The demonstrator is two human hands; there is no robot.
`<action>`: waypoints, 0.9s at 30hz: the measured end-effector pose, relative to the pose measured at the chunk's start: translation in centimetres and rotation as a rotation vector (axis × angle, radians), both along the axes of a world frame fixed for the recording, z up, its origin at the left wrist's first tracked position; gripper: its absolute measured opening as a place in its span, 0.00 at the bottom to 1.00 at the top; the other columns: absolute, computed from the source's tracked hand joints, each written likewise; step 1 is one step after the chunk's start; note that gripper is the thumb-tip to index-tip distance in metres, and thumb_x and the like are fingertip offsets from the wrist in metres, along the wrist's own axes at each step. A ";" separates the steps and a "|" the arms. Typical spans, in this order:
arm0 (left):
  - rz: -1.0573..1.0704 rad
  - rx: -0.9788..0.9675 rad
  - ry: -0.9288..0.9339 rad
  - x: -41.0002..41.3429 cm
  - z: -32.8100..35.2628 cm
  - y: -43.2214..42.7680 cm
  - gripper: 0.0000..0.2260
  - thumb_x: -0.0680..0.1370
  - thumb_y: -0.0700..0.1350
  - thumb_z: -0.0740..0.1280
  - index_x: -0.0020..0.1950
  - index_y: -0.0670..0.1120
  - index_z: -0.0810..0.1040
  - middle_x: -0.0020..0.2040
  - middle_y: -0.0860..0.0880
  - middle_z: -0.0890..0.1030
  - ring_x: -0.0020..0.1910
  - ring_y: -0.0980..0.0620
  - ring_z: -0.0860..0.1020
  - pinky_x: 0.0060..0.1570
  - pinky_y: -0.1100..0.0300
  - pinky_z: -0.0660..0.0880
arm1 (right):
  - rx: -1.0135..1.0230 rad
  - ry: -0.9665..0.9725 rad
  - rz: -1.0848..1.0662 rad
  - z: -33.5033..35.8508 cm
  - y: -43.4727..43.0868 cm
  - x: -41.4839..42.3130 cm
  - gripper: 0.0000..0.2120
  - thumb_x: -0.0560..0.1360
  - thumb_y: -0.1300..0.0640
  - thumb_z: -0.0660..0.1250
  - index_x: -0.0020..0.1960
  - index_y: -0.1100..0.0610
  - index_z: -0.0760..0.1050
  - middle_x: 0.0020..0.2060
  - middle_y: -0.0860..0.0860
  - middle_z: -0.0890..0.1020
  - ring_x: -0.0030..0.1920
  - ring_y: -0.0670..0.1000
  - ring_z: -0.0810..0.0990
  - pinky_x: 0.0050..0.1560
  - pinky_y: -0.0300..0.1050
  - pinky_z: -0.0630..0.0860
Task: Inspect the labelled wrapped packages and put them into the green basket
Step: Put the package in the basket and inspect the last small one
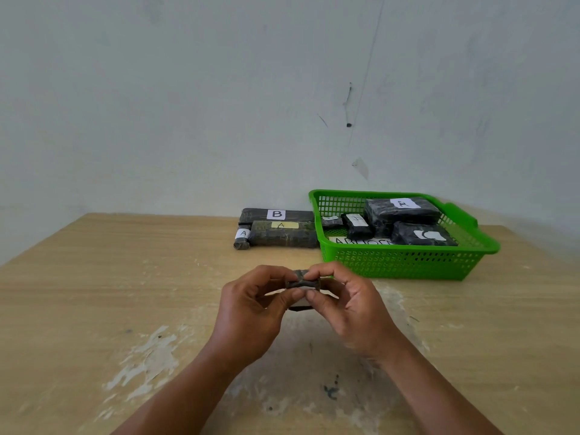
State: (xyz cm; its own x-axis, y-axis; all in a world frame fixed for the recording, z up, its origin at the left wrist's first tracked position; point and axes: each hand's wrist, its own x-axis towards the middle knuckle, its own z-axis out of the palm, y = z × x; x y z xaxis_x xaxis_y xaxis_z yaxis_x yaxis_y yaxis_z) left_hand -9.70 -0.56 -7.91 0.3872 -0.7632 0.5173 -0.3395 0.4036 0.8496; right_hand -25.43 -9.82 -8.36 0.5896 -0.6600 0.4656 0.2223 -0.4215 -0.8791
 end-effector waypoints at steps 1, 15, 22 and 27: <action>-0.015 0.005 0.013 -0.1 0.1 0.0 0.10 0.70 0.44 0.76 0.51 0.47 0.84 0.47 0.50 0.89 0.50 0.54 0.87 0.48 0.62 0.84 | -0.012 0.000 -0.007 0.1 0.0 0.0 0.06 0.79 0.69 0.70 0.55 0.63 0.79 0.54 0.62 0.81 0.54 0.54 0.87 0.52 0.47 0.85; 0.023 0.107 -0.091 0.1 0.0 0.1 0.10 0.75 0.37 0.76 0.50 0.51 0.81 0.48 0.54 0.87 0.52 0.59 0.86 0.47 0.64 0.83 | -0.049 0.019 -0.079 -0.3 0.1 0.2 0.15 0.77 0.61 0.76 0.61 0.55 0.79 0.54 0.53 0.84 0.58 0.55 0.86 0.54 0.54 0.86; 0.001 0.271 -0.006 0.0 0.4 0.3 0.04 0.79 0.49 0.73 0.52 0.51 0.82 0.51 0.53 0.86 0.52 0.57 0.85 0.48 0.61 0.82 | -0.254 0.142 -0.359 -0.1 0.0 0.0 0.24 0.67 0.42 0.81 0.59 0.43 0.78 0.52 0.39 0.86 0.56 0.42 0.84 0.57 0.45 0.83; 0.062 0.302 0.133 -0.6 0.4 0.3 0.06 0.78 0.43 0.75 0.50 0.47 0.79 0.48 0.48 0.86 0.45 0.52 0.88 0.47 0.54 0.85 | -0.277 0.119 -0.243 -0.4 0.3 0.3 0.21 0.70 0.50 0.80 0.61 0.52 0.80 0.53 0.43 0.86 0.56 0.50 0.85 0.56 0.52 0.82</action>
State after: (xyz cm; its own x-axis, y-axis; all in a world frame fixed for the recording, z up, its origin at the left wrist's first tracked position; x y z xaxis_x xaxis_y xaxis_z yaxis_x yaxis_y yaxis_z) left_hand -10.27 -0.28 -7.47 0.4866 -0.8472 0.2132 -0.2340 0.1087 0.9661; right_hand -25.13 -9.51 -8.72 0.4921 -0.6459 0.5836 -0.0105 -0.6747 -0.7380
